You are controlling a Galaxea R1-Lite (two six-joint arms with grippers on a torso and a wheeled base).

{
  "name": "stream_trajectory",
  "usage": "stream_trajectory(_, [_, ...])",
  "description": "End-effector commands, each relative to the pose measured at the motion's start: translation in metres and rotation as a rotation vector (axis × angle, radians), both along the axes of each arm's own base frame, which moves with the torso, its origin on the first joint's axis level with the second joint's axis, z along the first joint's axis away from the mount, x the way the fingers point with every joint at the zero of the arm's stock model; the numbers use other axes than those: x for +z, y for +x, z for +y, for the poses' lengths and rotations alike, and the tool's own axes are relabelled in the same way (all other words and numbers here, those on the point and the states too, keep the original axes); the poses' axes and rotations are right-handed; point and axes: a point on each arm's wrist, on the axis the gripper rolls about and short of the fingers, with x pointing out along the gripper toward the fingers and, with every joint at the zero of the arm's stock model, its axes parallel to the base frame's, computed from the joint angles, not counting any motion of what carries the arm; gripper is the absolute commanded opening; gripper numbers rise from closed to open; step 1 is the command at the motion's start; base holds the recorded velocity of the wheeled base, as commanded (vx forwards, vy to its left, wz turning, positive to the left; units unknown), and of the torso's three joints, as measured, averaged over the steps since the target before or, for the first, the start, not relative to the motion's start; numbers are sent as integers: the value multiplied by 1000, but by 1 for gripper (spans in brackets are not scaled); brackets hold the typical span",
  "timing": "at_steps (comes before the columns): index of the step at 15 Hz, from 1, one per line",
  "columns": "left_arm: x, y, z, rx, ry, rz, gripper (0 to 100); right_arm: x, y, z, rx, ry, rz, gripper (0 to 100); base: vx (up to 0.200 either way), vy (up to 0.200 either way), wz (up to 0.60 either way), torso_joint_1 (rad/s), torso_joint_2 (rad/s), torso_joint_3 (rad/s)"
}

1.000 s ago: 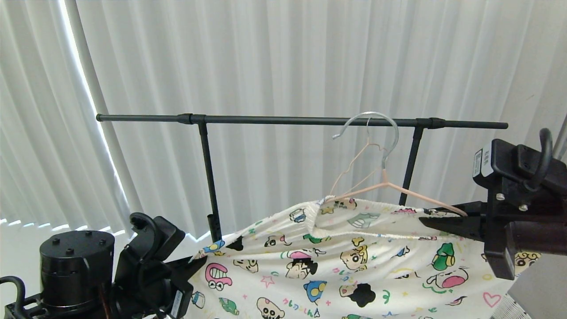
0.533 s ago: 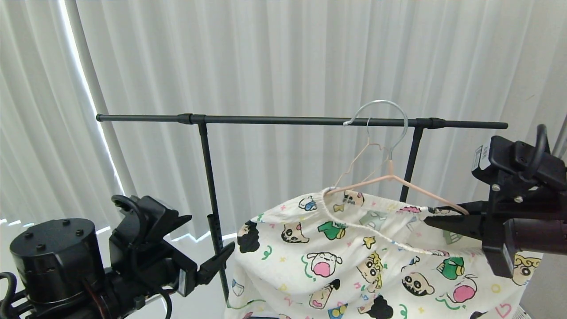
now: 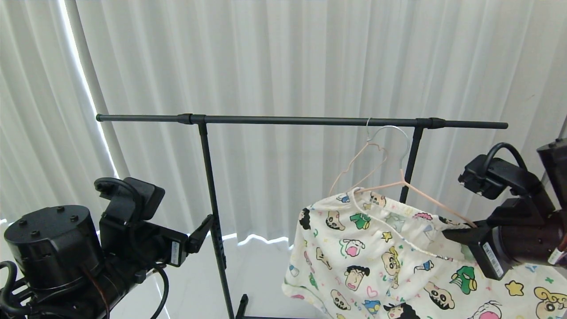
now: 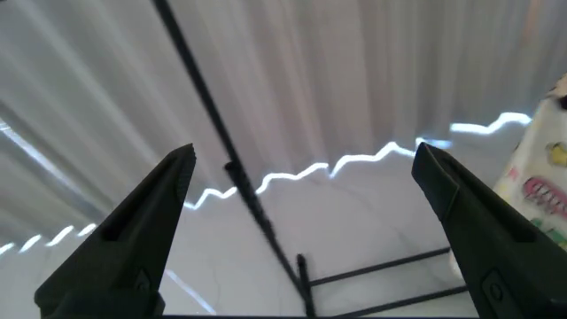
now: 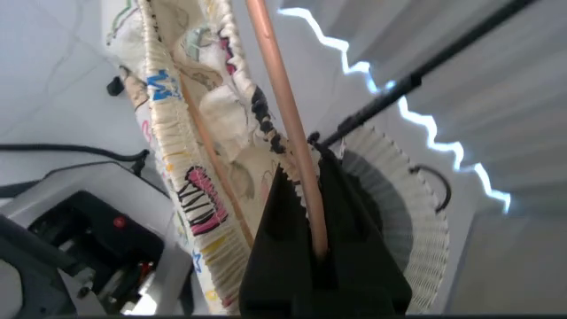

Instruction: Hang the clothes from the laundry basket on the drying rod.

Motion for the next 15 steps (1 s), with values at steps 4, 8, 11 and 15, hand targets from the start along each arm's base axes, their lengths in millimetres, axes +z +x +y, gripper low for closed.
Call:
stream_trajectory(4, [-1,1,1,61,34,-2,100,-19,12,7,-116,-91,62,0,0,0,0,0,0,0])
stream_trajectory(8, [-4,1,1,64,41,10,100,-25,17,-4,-242,-145,52,0,0,0,0,0,0,0])
stream_trajectory(11, [-7,2,1,64,46,23,100,-30,26,-32,-431,-203,47,0,0,0,0,0,0,0])
stream_trajectory(15, [-8,4,-1,61,49,29,100,-19,45,-59,-597,-175,4,0,0,0,0,0,0,0])
